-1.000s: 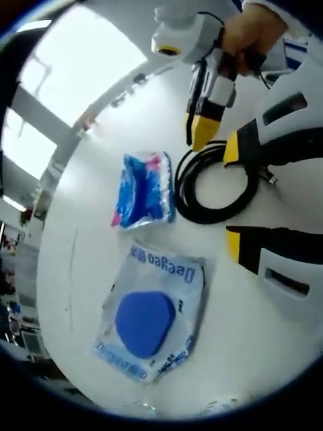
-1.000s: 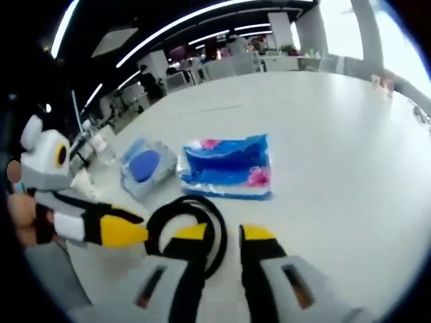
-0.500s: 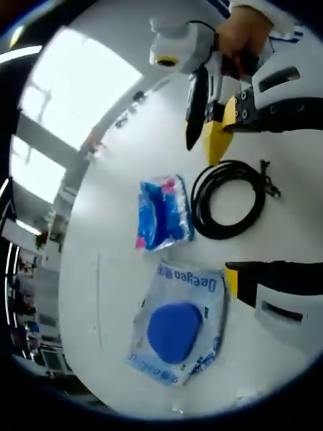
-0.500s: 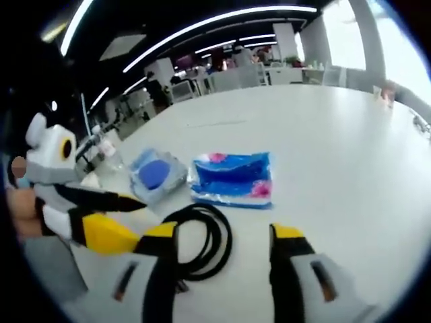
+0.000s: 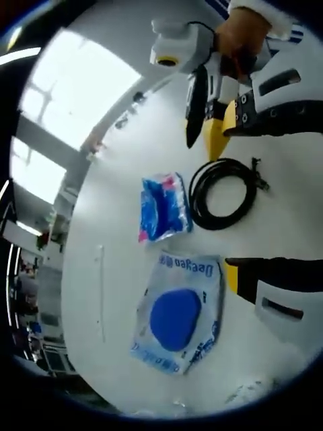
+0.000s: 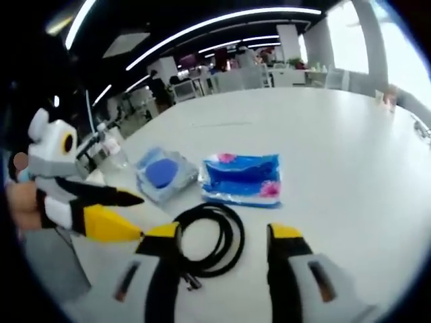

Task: Arrange the tabletop items into an orderly group along one side of the table until the central work area is clear of visible clutter.

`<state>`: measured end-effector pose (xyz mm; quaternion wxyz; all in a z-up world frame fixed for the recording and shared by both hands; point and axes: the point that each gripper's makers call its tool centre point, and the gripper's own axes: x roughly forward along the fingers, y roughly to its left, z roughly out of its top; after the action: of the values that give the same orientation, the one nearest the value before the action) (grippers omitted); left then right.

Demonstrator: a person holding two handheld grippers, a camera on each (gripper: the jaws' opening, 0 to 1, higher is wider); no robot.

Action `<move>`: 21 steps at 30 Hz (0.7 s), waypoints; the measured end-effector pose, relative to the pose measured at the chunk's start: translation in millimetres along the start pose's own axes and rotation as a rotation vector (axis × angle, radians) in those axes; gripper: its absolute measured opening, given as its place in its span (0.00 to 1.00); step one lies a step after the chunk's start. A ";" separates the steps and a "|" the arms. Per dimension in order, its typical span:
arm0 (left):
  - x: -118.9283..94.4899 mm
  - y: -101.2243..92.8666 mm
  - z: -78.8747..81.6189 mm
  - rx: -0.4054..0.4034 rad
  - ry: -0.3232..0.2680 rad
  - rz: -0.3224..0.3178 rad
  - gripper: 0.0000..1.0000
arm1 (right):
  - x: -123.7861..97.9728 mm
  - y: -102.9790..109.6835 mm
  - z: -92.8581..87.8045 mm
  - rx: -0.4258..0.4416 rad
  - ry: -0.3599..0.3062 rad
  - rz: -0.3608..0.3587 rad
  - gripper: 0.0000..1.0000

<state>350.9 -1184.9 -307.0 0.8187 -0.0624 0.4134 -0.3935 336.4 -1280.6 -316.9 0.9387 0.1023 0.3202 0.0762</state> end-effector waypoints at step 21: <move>-49.1 31.9 -17.6 -0.028 -0.015 -0.008 0.70 | -8.0 40.8 -12.5 -0.026 0.026 -0.008 0.46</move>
<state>340.0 -1125.0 -301.3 0.8193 -0.0784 0.4124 -0.3905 319.2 -1241.0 -312.1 0.9361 0.0877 0.3318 0.0777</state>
